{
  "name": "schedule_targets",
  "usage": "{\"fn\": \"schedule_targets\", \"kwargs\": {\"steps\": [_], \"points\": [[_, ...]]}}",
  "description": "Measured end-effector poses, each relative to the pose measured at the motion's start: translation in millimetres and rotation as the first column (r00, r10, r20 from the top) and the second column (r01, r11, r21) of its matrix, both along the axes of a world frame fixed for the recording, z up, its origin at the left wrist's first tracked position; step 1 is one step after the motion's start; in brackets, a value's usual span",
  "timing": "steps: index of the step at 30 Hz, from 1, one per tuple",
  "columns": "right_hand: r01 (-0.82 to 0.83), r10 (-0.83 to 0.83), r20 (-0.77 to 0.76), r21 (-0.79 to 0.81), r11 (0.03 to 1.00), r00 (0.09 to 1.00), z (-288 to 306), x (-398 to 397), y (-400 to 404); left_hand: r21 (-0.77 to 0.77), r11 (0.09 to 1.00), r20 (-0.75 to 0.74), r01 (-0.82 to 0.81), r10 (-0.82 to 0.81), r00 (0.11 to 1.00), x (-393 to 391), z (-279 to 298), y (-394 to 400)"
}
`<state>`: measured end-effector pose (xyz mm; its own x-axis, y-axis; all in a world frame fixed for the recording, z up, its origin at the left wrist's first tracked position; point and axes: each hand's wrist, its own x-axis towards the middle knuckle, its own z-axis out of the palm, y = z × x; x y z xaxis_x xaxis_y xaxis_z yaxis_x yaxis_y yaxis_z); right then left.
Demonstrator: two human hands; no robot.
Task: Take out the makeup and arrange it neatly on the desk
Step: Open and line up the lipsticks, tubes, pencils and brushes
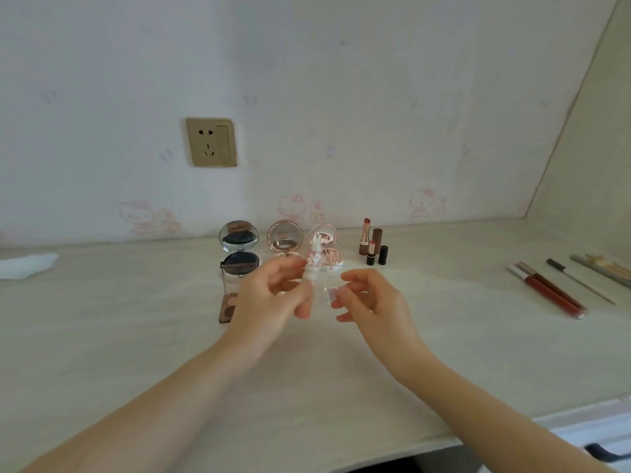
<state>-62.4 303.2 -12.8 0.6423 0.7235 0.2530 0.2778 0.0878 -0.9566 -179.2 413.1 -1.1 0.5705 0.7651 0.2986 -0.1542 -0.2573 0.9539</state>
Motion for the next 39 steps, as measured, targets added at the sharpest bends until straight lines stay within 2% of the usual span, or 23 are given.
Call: {"fn": "schedule_targets", "kwargs": {"steps": [4,6,8,10,13,17,23,30,33,39], "points": [[-0.033,0.033,0.063,-0.002,0.999,0.997,-3,1,6,0.359,0.932,-0.074,-0.056,0.088,0.993,-9,-17,0],[-0.087,0.087,0.037,0.014,0.996,0.996,-5,-1,5,0.543,0.837,-0.081,-0.061,0.124,0.989,-12,-23,2],[-0.13,0.13,0.015,0.021,0.991,0.991,-7,-1,2,0.71,0.704,-0.091,-0.026,0.128,0.988,-14,-27,3],[-0.146,0.146,0.046,-0.008,0.989,0.988,-8,1,-2,0.778,0.628,-0.112,0.016,0.113,0.987,-14,-29,2],[-0.14,0.144,0.085,-0.051,0.989,0.986,-9,2,-5,0.794,0.609,-0.087,0.0,0.114,0.99,-14,-33,0],[-0.124,0.125,0.069,-0.014,0.992,0.99,-7,2,-4,0.785,0.617,-0.07,-0.054,0.174,0.982,-15,-30,-1],[-0.138,0.137,0.008,0.021,0.99,0.99,-5,2,-7,0.768,0.639,-0.135,-0.039,0.221,0.966,-19,-25,0],[-0.195,0.196,0.084,-0.028,0.981,0.977,-6,1,-8,0.771,0.636,-0.145,-0.01,0.191,0.971,-21,-25,0],[-0.195,0.194,0.108,-0.001,0.981,0.975,-6,2,-8,0.755,0.656,-0.152,0.006,0.165,0.974,-21,-25,3],[-0.195,0.192,0.15,0.006,0.981,0.97,-8,1,-8,0.638,0.763,-0.226,0.101,0.06,0.972,-24,-20,7]]}}
